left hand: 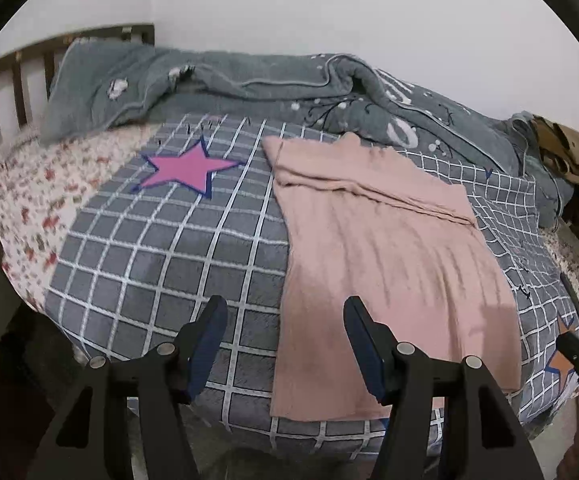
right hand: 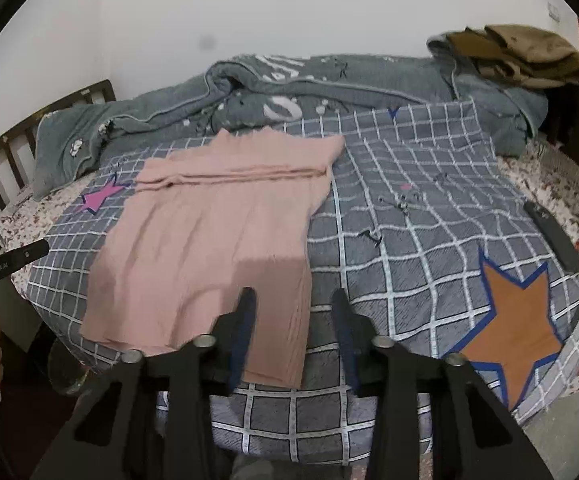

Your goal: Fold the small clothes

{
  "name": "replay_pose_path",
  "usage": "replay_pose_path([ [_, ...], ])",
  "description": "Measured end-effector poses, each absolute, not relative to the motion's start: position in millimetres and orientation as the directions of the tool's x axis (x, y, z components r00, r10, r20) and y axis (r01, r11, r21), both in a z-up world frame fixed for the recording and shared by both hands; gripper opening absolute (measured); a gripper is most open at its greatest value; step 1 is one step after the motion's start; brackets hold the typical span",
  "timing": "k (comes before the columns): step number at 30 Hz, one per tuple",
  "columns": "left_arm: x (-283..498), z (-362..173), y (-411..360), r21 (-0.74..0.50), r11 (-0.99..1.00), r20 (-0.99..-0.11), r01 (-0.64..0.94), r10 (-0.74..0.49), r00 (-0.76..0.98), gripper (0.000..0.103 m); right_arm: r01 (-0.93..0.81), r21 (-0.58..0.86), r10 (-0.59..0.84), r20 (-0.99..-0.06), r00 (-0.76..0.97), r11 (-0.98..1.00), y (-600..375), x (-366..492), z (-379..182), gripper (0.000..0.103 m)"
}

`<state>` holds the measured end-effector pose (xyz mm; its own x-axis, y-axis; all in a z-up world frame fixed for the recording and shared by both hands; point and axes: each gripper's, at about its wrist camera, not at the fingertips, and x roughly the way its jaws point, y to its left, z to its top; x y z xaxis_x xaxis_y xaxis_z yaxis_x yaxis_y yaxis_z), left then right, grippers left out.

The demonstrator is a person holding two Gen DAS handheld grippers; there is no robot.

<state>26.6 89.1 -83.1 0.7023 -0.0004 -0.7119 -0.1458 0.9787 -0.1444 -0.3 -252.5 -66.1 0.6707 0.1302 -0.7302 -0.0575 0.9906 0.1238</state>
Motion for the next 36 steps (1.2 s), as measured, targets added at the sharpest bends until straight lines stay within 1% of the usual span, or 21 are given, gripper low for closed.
replay_pose_path([
  [2,27.9,-89.4,96.0,-0.169,0.974,-0.722,-0.15,-0.019,0.691,0.058,-0.052,0.129,0.131,-0.739,0.661,0.99,-252.8,2.2,-72.6,0.03],
  [5,29.9,-97.0,101.3,-0.166,0.976,-0.734,-0.14,-0.028,0.679,0.059,-0.062,0.131,0.139,-0.741,0.657,0.989,-250.2,3.5,-77.8,0.03],
  [8,30.8,-102.7,105.6,-0.17,0.977,-0.743,-0.127,-0.042,0.668,0.062,-0.061,0.131,0.139,-0.742,0.656,0.989,-248.3,7.2,-81.8,0.03],
  [11,29.7,-105.9,109.3,-0.179,0.977,-0.748,-0.118,-0.057,0.662,0.064,-0.064,0.163,0.165,-0.739,0.654,0.985,-250.7,10.9,-83.5,0.03],
  [16,27.1,-108.4,111.7,-0.172,0.98,-0.746,-0.097,-0.065,0.663,0.066,-0.078,0.128,0.148,-0.738,0.658,0.989,-253.2,11.8,-80.8,0.03],
  [21,26.7,-119.0,108.4,-0.176,0.983,-0.754,-0.059,-0.096,0.649,0.066,-0.073,0.165,0.173,-0.741,0.648,0.984,-258.8,9.2,-82.2,0.03],
  [23,23.8,-122.7,108.0,-0.197,0.979,-0.743,-0.045,-0.119,0.658,0.066,-0.063,0.156,0.159,-0.741,0.652,0.986,-259.0,5.5,-85.4,0.03],
  [27,24.4,-133.5,105.1,-0.236,0.971,-0.75,-0.024,-0.167,0.64,0.066,-0.058,0.173,0.17,-0.747,0.643,0.983,-256.5,-1.8,-95.9,0.03],
  [31,23.6,-148.1,96.2,-0.206,0.978,-0.767,-0.008,-0.157,0.623,0.065,-0.072,0.17,0.178,-0.761,0.623,0.983,-247.3,-3.4,-108.6,0.03],
  [34,22.2,-158.8,94.6,-0.216,0.976,-0.781,-0.001,-0.172,0.6,0.063,-0.08,0.155,0.171,-0.774,0.61,0.985,-240.8,-2.7,-117.1,0.03],
  [36,19.6,-163.4,93.9,-0.219,0.976,-0.781,0.007,-0.18,0.598,0.061,-0.081,0.176,0.189,-0.778,0.599,0.981,-239.9,-2.8,-124.1,0.03],
])
